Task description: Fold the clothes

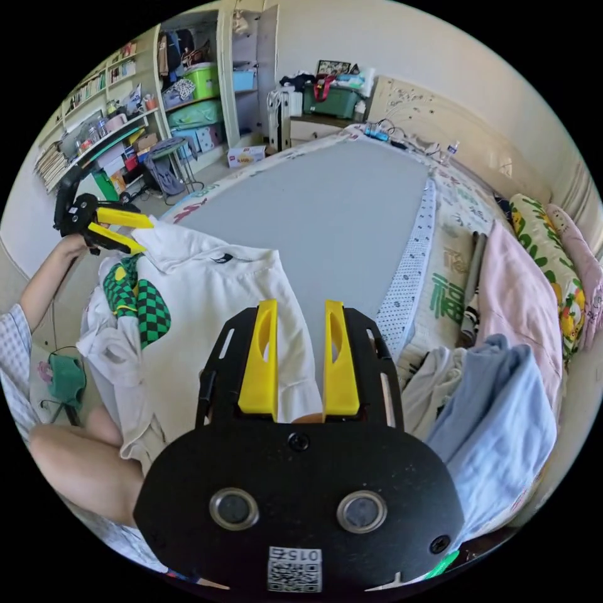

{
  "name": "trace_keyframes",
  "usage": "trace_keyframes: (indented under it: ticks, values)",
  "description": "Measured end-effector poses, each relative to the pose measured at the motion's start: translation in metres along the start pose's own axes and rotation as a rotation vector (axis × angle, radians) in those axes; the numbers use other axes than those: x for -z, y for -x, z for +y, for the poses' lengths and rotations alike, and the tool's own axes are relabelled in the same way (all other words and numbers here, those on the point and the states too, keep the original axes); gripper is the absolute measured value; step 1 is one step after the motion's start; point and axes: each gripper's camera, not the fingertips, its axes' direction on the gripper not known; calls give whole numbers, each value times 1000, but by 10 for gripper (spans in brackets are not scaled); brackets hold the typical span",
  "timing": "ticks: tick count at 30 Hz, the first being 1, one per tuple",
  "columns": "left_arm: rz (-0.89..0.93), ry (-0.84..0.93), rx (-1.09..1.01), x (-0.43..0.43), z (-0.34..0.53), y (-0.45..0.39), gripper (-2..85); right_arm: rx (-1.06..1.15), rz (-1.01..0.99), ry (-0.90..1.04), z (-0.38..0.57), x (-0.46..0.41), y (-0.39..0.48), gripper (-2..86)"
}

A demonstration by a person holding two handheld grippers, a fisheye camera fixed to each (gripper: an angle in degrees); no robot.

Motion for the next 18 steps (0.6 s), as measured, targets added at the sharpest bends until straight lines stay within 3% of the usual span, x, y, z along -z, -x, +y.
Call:
trace_keyframes:
  ticks: [6, 12, 18]
  values:
    - [52, 54, -120, -9, 9, -16, 112, 34, -39, 84, -18, -30, -43, 108]
    - [161, 21, -120, -9, 28, -24, 107, 13, -47, 59, -13, -32, -79, 86]
    - [138, 65, -108, -20, 45, -43, 61, 80, -40, 105, -4, -22, -97, 36]
